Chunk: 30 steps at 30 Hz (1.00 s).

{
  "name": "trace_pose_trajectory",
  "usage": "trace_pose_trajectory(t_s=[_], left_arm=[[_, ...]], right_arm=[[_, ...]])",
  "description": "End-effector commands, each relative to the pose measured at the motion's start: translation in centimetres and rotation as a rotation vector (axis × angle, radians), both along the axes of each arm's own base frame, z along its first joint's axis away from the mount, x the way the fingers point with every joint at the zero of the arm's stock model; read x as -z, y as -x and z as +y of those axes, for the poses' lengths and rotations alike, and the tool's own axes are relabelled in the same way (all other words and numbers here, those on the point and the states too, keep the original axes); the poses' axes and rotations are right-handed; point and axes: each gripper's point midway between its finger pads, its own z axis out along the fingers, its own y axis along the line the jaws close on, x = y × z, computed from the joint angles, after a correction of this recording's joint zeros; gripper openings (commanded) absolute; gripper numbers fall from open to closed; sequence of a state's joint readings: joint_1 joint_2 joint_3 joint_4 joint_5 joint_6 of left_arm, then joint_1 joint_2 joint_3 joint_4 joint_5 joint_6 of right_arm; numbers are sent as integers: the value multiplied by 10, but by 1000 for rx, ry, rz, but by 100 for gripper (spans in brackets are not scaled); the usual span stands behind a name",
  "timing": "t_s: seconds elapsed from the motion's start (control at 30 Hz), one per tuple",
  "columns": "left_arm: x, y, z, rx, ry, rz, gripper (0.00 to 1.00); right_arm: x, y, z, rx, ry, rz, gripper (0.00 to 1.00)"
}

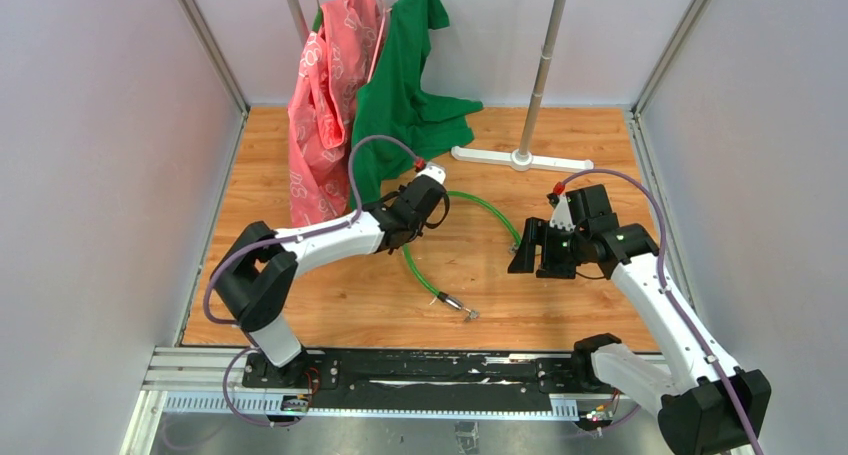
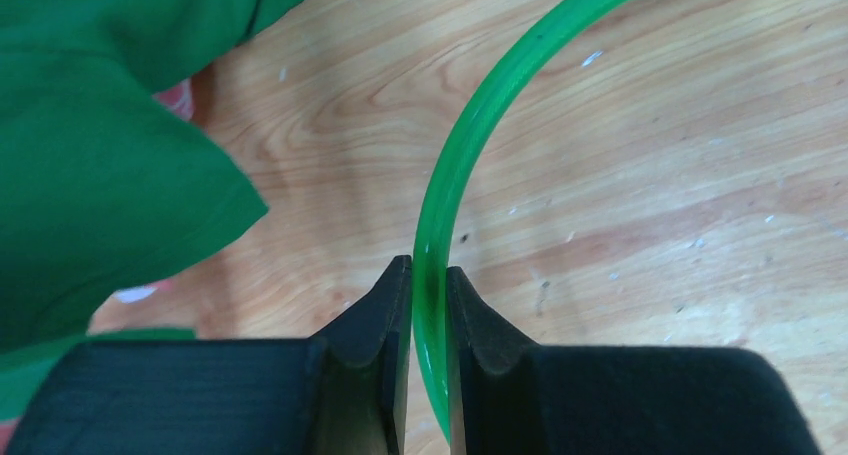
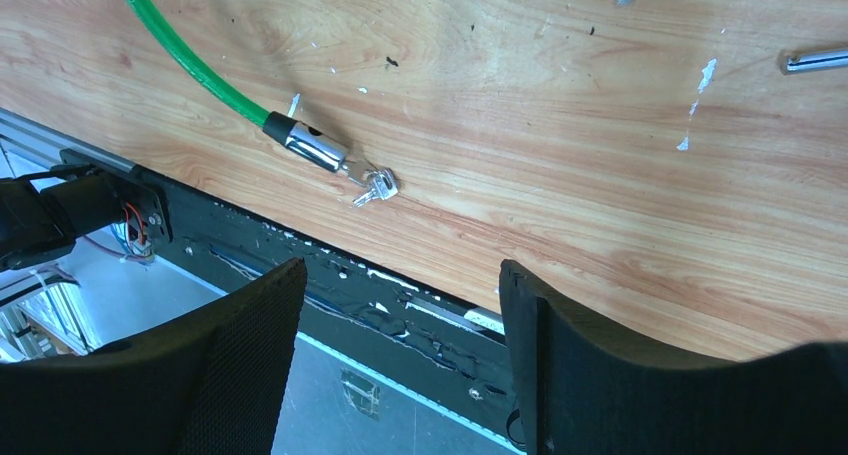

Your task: Unlock with the key

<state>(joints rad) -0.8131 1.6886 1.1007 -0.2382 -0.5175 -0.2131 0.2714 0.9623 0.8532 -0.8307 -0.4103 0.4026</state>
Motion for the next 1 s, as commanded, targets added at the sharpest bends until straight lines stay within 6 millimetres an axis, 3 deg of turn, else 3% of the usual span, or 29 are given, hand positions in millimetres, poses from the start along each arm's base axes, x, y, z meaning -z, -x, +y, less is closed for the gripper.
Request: trace_pose_trajectory(t_s=[0.0,0.17,0.4,0.63,0.73,0.87,0.97], left_arm=[[-17,9,41,-38,-90,-42,8],[-18,26,69,-49,-105,-33,8],[-13,33,78,-29,-130,-27,8],[-12,17,62,-37,-93,-40,12],[-9,5,65,-84,-70,-42,26],[-26,1,80,-174,-22,-100,75],[-49,5,94,-226,5,-163,88]], right_arm=[[2,2,-5,19,7,8,73],[4,1,-2,15,-7,18,73],[3,-1,2,7,-26,22,72],[5,0,3,13,-35,27,72],[7,0,3,17,-32,25,72],[7,-5,1,32,-22,4,72],[2,-15,2,47,-28,-35,72]])
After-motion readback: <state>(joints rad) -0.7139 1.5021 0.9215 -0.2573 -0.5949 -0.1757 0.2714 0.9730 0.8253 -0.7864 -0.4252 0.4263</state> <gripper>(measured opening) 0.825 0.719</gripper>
